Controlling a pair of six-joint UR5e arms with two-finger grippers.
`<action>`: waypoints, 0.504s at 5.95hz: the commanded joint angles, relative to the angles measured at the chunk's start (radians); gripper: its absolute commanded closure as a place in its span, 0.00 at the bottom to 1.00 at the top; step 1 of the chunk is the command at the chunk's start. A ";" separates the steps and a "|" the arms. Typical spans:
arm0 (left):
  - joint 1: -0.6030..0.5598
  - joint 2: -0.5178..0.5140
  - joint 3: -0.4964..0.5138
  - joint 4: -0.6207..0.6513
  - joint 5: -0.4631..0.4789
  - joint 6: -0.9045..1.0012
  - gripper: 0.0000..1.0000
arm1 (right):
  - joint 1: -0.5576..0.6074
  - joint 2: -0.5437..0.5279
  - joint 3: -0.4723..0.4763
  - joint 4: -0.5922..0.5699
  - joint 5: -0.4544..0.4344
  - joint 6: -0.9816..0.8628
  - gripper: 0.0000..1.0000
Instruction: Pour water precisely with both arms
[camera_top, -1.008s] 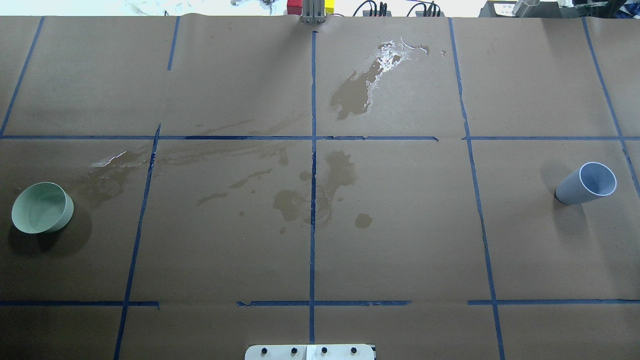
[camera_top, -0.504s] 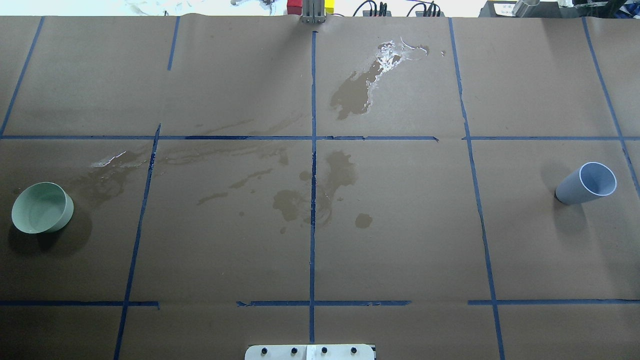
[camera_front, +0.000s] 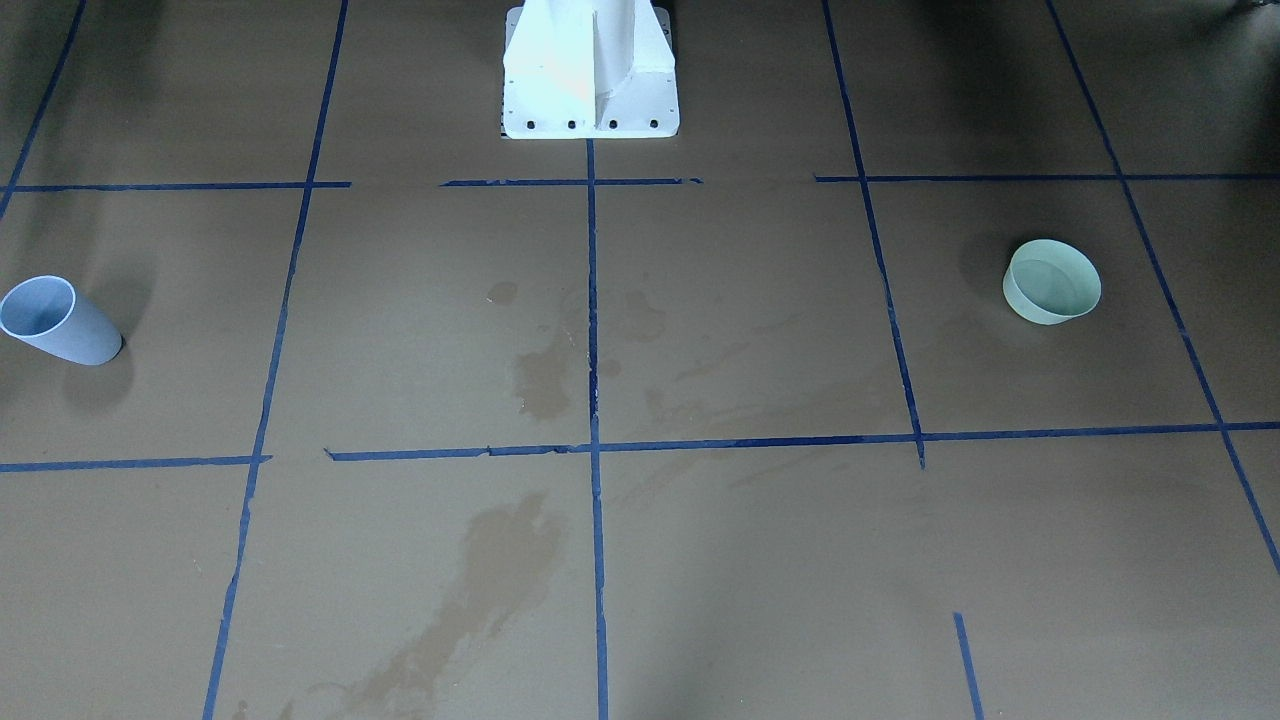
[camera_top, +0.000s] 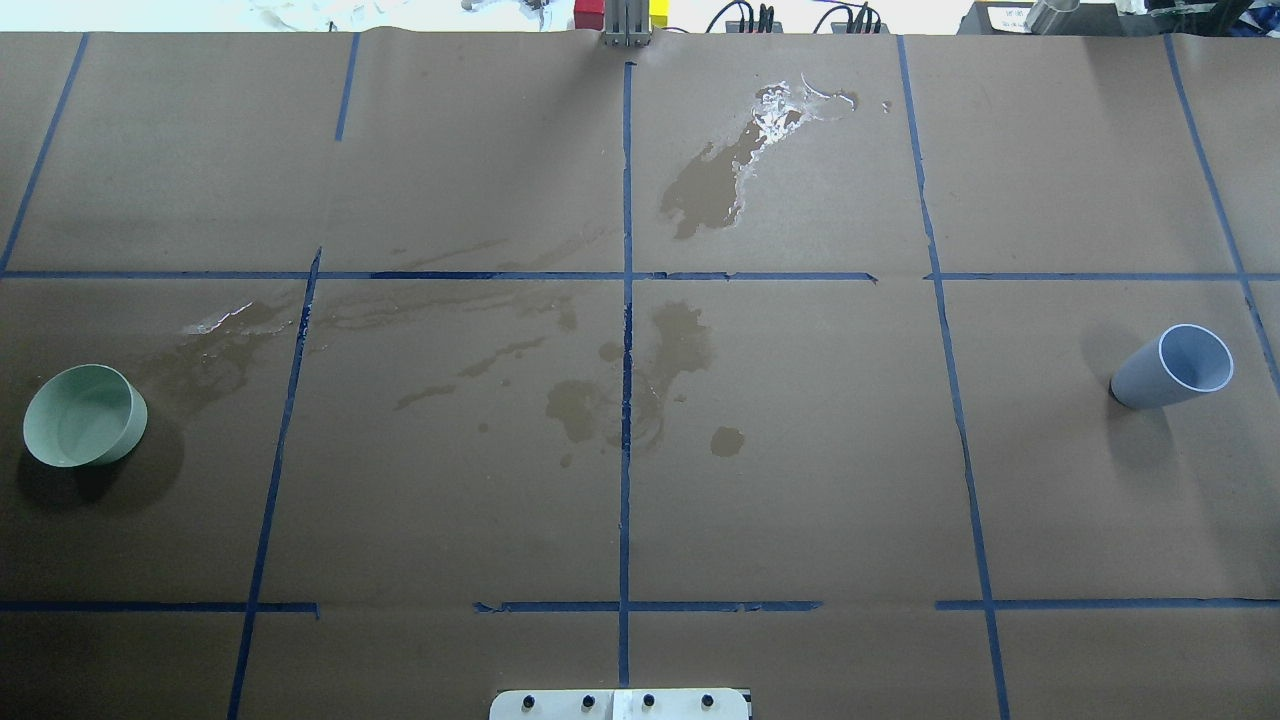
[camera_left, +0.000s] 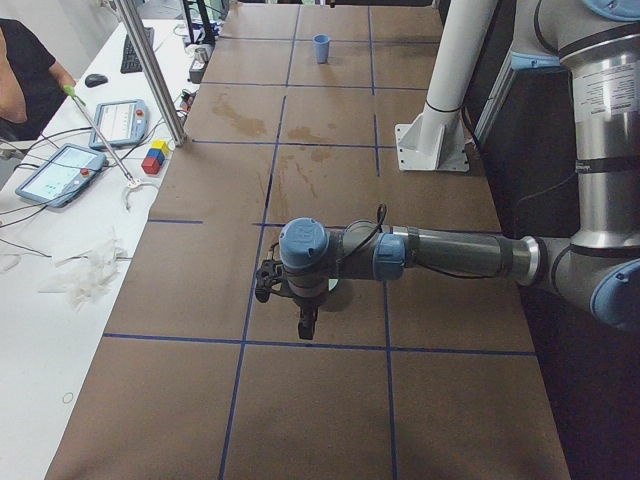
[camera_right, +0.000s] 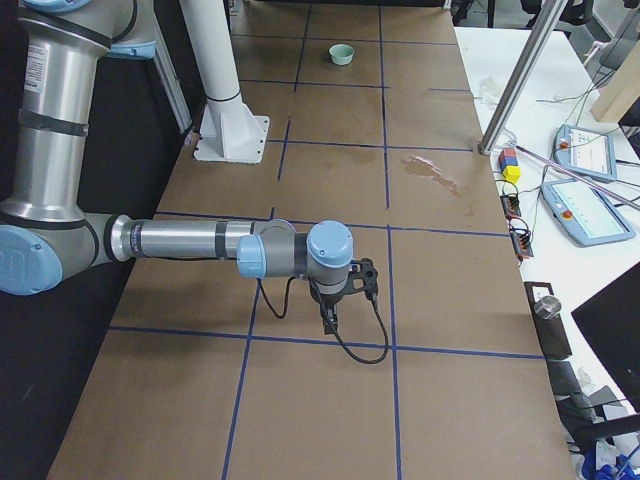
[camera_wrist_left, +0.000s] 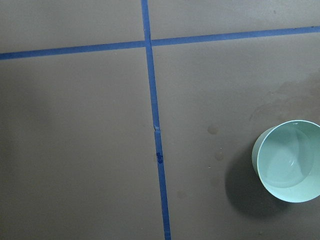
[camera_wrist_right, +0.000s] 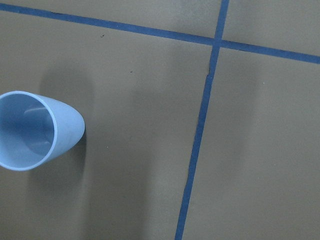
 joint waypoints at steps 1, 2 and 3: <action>0.038 -0.007 -0.009 -0.013 -0.026 -0.001 0.00 | 0.001 -0.003 0.001 0.001 0.001 0.001 0.00; 0.129 -0.031 0.000 -0.038 -0.055 -0.083 0.00 | 0.001 -0.003 0.001 0.000 0.003 0.001 0.00; 0.182 -0.056 0.009 -0.117 -0.051 -0.278 0.00 | 0.001 -0.003 0.004 0.000 0.006 0.001 0.00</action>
